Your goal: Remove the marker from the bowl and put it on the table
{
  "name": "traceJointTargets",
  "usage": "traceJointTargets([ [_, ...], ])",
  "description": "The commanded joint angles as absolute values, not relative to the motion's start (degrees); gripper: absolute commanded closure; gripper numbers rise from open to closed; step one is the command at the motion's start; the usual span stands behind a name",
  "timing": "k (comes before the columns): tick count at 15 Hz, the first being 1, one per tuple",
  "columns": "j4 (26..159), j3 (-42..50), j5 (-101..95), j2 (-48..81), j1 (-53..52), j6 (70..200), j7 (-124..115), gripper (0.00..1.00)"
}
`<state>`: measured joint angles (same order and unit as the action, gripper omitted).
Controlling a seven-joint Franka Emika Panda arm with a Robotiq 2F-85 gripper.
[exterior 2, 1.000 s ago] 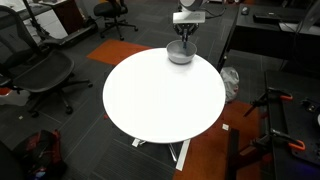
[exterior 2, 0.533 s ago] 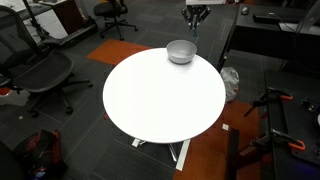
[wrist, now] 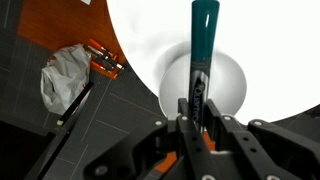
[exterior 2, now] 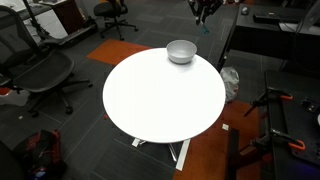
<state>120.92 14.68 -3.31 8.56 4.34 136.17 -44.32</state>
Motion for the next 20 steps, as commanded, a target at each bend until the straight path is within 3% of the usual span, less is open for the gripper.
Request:
traceJointTargets([
  [1,129.2,11.9,-5.3,-0.1,3.6,136.4,-45.6,0.95],
  [8,136.6,4.7,-4.5,-4.7,3.0,140.5,-43.8,0.95],
  [20,136.1,2.3,-4.8,7.4,1.9,152.9,-36.5,0.95],
])
